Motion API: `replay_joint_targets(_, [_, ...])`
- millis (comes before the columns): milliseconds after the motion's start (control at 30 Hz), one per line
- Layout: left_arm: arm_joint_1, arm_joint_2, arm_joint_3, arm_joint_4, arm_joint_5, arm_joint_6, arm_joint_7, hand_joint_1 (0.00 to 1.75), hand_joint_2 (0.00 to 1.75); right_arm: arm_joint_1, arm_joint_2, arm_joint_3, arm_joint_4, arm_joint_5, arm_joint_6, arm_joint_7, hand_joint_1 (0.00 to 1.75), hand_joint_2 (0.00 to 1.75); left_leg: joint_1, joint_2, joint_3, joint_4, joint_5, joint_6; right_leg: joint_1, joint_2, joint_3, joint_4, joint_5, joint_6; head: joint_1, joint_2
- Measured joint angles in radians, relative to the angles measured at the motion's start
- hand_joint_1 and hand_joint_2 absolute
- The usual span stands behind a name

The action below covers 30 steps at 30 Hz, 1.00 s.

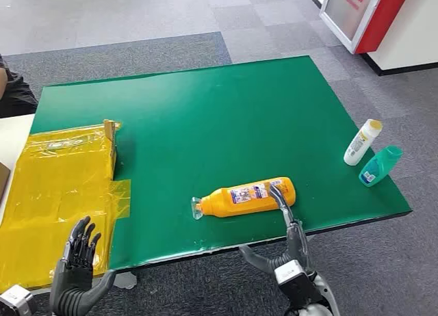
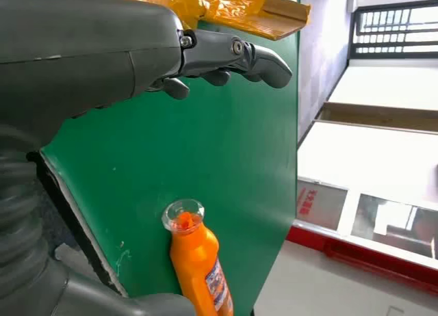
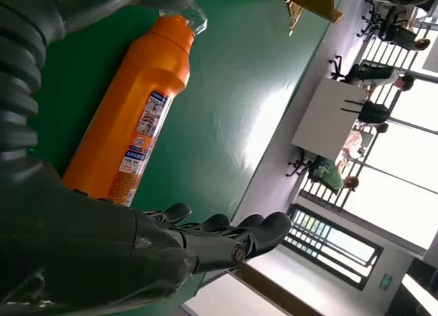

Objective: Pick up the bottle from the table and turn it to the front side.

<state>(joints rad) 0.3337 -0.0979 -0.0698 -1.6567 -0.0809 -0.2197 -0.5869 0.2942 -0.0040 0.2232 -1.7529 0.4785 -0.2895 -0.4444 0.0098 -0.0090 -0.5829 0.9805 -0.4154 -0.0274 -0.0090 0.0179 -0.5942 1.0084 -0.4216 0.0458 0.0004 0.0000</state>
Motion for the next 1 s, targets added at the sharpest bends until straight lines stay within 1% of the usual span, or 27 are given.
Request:
replay_joint_targets(400, [0.0, -0.005, 0.006, 0.0, 0.001, -0.004, -0.003, 0.0, 1.75, 0.003, -0.001, 0.0, 0.0, 0.004, -0.003, 0.002, 0.0, 1.75, 0.0, 0.0, 0.0, 0.0, 0.0, 0.0, 0.0, 0.0, 0.0, 0.0, 0.0, 0.0, 0.0, 0.0])
replay_joint_targets(467, [0.0, -0.006, 0.007, 0.0, 0.004, -0.006, -0.004, 0.0, 1.75, 0.003, -0.003, 0.001, 0.0, 0.021, -0.009, 0.01, 0.0, 1.75, 0.0, 0.0, 0.0, 0.0, 0.0, 0.0, 0.0, 0.0, 0.0, 0.0, 0.0, 0.0, 0.0, 0.0])
replay_joint_targets(533, [0.0, -0.007, 0.012, 0.0, 0.005, -0.011, -0.003, 0.0, 1.75, 0.001, -0.011, 0.005, 0.0, 0.082, -0.022, 0.048, 0.0, 1.75, 0.0, 0.0, 0.0, 0.0, 0.0, 0.0, 0.0, 0.0, 0.0, 0.0, 0.0, 0.0, 0.0, 0.0])
replay_joint_targets(633, [-0.001, -0.009, 0.034, 0.0, 0.0, -0.029, 0.006, 0.0, 1.75, -0.01, -0.046, 0.009, 0.0, 0.232, -0.02, 0.176, 0.0, 1.75, 0.0, 0.0, 0.0, 0.0, 0.0, 0.0, 0.0, 0.0, 0.0, 0.0, 0.0, 0.0, 0.0, 0.0])
replay_joint_targets(700, [-0.002, -0.012, 0.051, 0.003, -0.005, -0.039, 0.01, 0.0, 1.75, -0.021, -0.072, 0.009, 0.0, 0.278, -0.005, 0.231, 0.0, 1.75, 0.0, 0.0, 0.0, 0.0, 0.0, 0.0, 0.0, 0.0, 0.0, 0.0, 0.0, 0.0, 0.0, 0.0])
replay_joint_targets(800, [-0.003, -0.015, 0.07, 0.008, -0.011, -0.046, 0.012, 0.0, 1.75, -0.032, -0.099, 0.007, 0.0, 0.287, 0.005, 0.245, 0.0, 1.75, 0.0, 0.0, 0.0, 0.0, 0.0, 0.0, 0.0, 0.0, 0.0, 0.0, 0.0, 0.0, 0.0, 0.0])
replay_joint_targets(933, [-0.003, -0.021, 0.081, 0.012, -0.015, -0.049, 0.013, 0.0, 1.75, -0.036, -0.115, 0.007, 0.0, 0.298, 0.007, 0.25, 0.0, 1.75, 0.0, 0.0, 0.0, 0.0, 0.0, 0.0, 0.0, 0.0, 0.0, 0.0, 0.0, 0.0, 0.0, 0.0])
replay_joint_targets(1000, [-0.005, -0.023, 0.085, 0.014, -0.018, -0.052, 0.021, 0.0, 1.75, -0.042, -0.128, 0.007, 0.001, 0.335, 0.025, 0.28, 0.0, 1.75, 0.0, 0.0, 0.0, 0.0, 0.0, 0.0, 0.0, 0.0, 0.0, 0.0, 0.0, 0.0, 0.0, 0.0])
